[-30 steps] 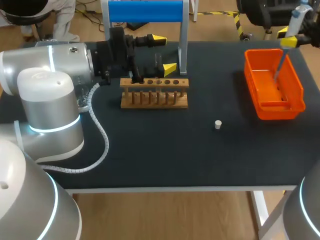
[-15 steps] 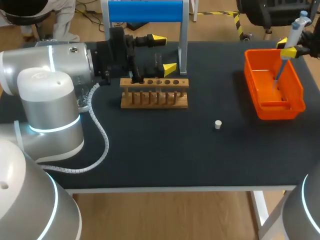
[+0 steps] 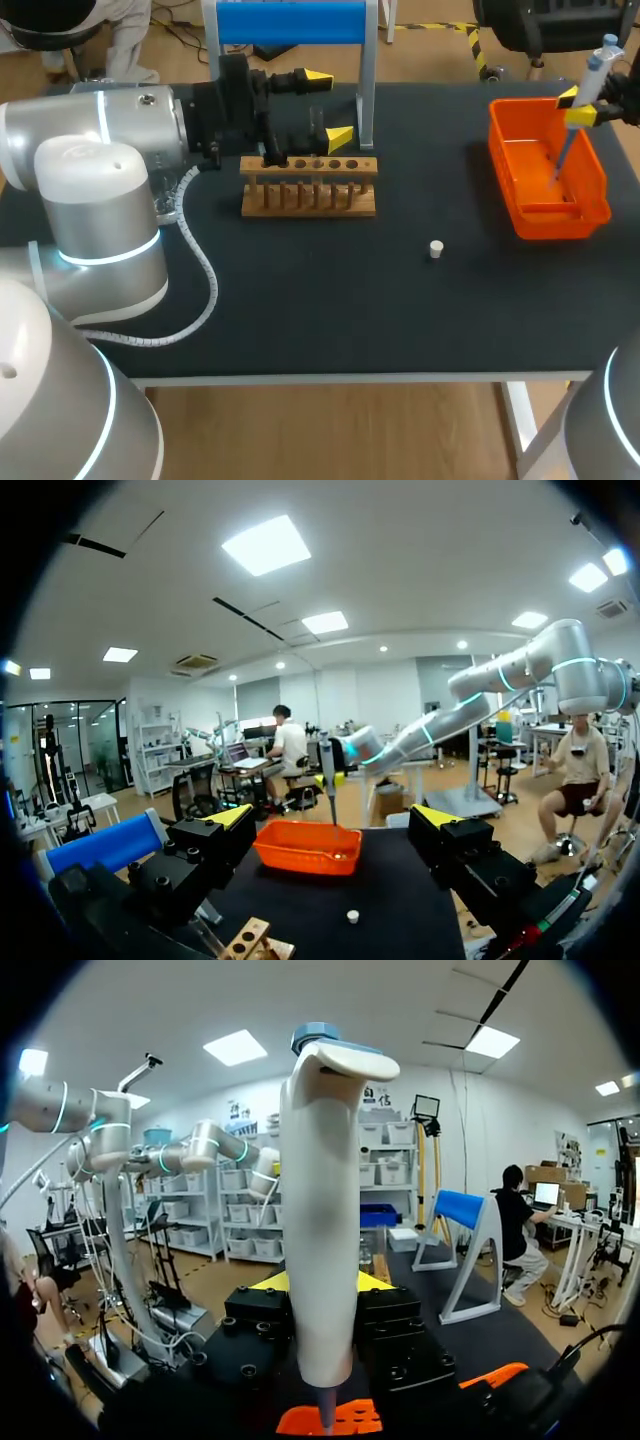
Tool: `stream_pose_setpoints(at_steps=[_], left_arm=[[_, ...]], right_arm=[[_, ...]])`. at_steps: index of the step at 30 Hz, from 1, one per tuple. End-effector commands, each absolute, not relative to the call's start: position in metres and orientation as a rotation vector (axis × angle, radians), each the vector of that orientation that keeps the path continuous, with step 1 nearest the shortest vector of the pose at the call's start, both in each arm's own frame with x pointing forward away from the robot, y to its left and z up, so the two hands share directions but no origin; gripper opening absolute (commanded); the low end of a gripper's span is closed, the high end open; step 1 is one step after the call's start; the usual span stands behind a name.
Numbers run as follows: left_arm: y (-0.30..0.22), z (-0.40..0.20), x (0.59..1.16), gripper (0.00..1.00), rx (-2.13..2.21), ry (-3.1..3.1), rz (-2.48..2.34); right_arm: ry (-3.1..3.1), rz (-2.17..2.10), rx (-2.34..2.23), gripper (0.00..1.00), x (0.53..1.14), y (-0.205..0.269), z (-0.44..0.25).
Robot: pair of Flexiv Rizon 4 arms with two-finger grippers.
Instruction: Invert the test tube, pick up the pipette, mount the tip to pipette, aspirate from beaker and dispense into the tube, eject the tip, return the pipette, and cap with the stopper.
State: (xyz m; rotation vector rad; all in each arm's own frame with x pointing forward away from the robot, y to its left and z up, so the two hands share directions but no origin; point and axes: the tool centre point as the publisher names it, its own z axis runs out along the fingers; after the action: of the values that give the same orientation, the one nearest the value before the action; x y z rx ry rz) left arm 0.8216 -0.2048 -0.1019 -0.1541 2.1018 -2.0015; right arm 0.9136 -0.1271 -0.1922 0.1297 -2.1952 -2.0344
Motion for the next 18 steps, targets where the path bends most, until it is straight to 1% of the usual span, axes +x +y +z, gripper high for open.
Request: stream_pose_setpoints(at_steps=[1,18], left_arm=[[-0.2055,-0.1026,0.8207,1.0,-0.158,2.096,-2.0],[-0.2055,-0.1026,0.8207,1.0,-0.158,2.096,-2.0]], right_arm=[[-2.219,-2.023,0.131,0.0,0.9137,-0.1274,-0.1909],[-2.221,-2.042,0.131,0.0,0.9207,-0.1294,-0.1966]])
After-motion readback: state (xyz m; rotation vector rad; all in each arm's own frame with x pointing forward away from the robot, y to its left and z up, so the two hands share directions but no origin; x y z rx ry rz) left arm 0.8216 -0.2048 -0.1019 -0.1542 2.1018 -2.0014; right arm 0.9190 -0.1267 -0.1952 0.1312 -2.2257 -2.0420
